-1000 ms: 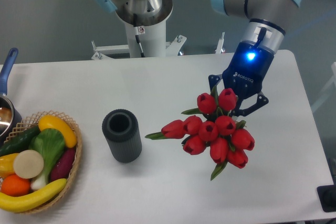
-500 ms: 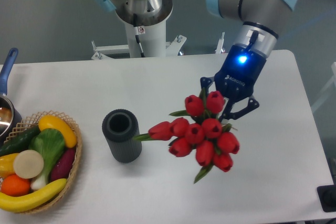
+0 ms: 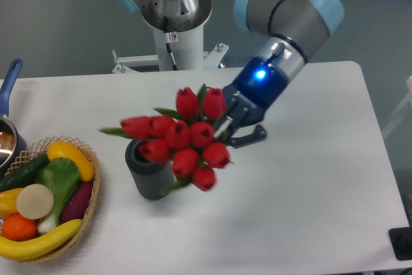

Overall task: Insert the flowers into the vase
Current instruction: 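Carry the red tulip bouquet in the gripper over the grey vase, then lower the tulip stems down into the vase opening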

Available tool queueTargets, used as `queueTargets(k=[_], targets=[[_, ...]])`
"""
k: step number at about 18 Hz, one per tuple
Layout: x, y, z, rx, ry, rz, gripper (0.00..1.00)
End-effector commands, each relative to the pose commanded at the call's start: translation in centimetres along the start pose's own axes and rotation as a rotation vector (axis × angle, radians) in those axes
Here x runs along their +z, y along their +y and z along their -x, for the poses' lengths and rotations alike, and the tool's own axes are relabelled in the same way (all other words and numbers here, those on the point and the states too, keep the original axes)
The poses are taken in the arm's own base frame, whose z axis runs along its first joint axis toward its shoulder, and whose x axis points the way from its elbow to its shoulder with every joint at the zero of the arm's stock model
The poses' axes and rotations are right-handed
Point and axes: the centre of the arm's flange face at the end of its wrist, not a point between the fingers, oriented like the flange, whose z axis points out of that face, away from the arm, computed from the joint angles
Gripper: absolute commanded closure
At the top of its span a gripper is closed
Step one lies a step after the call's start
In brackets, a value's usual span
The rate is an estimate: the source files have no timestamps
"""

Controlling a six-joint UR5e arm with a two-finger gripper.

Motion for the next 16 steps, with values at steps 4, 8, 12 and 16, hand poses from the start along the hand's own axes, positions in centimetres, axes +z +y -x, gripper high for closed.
queueTargets(k=[4,8,12,16], targets=[[1.0,0.8,-2.7,-0.027,0.030,-0.017,0.82],[1.1,2.8,-4.5,-0.048,0.035,-0.015,0.82],[2.1,2.8,-5.1,-0.046,0.055,-0.013,0.82],[2.3,3.7,-5.0,-0.061,0.059,-0.012,0.81]])
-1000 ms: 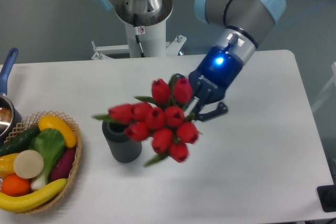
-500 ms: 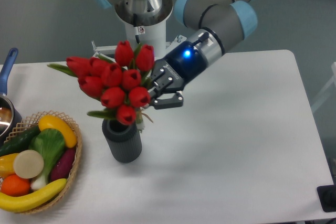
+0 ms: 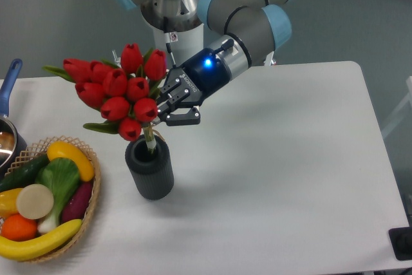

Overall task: Insert the flowers into the vase
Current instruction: 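Lower the tulip stems down into the vase opening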

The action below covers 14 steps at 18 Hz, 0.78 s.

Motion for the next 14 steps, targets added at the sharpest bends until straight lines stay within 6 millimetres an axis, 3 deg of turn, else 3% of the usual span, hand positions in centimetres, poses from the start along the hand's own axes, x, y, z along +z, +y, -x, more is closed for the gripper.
queueTargets(k=[6,14], targets=[[0.5,1.0,0.2,-0.022,0.009,0.002,0.81],[0.9,3.8,1.1,-0.071,0.017,0.006,0.79]])
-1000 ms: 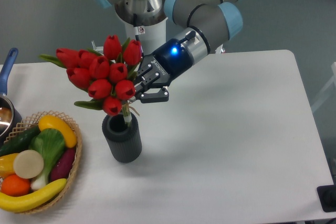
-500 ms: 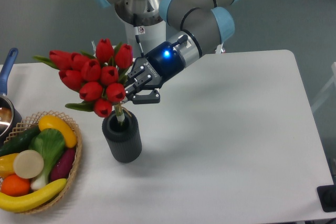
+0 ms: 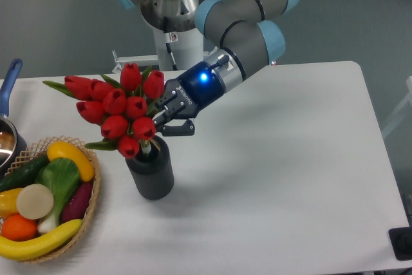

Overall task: Insert the flowers into the vase
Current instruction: 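Lower the tulip stems down into the vase opening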

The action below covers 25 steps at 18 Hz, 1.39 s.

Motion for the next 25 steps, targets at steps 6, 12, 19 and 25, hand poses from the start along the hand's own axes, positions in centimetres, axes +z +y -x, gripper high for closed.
queueTargets(k=[6,12,19,25], targets=[[0.3,2.6,0.7,0.005,0.003,0.011,0.79],[0.5,5.5,0.4,0.025,0.007,0.017,0.77],[0.3,7.4,0.2,0.044,0.006,0.015,0.77],[0.5,9.4,0.6,0.052,0.010,0.017,0.77]])
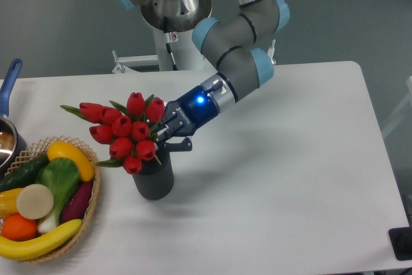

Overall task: Insert the flowers into the vase
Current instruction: 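Open the gripper to release the tulip stems in the vase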

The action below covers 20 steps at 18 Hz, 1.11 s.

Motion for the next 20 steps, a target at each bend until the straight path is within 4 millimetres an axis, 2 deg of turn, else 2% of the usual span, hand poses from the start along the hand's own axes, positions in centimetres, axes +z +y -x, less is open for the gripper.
queueTargets(k=[5,6,8,12,15,18,19,20], targets=[[0.1,1.5,-0.2,0.023,0.002,0.000,0.71],[0.1,1.5,-0.2,0.029,0.002,0.000,0.64],[0.0,1.5,-0.2,0.031,0.001,0.000,0.64],[-0.4,1.5,0.0,0.034,-0.007,-0.001,0.57],[-0.5,1.5,0.0,0.054,-0.009,-0.001,0.40],[-0.9,1.8,0.0,0.059,-0.017,-0.004,0.38],[-1.0,1.8,0.1,0.064,-0.020,-0.004,0.31],[-1.2,1.7,0.1,0.082,-0.023,-0.004,0.16]])
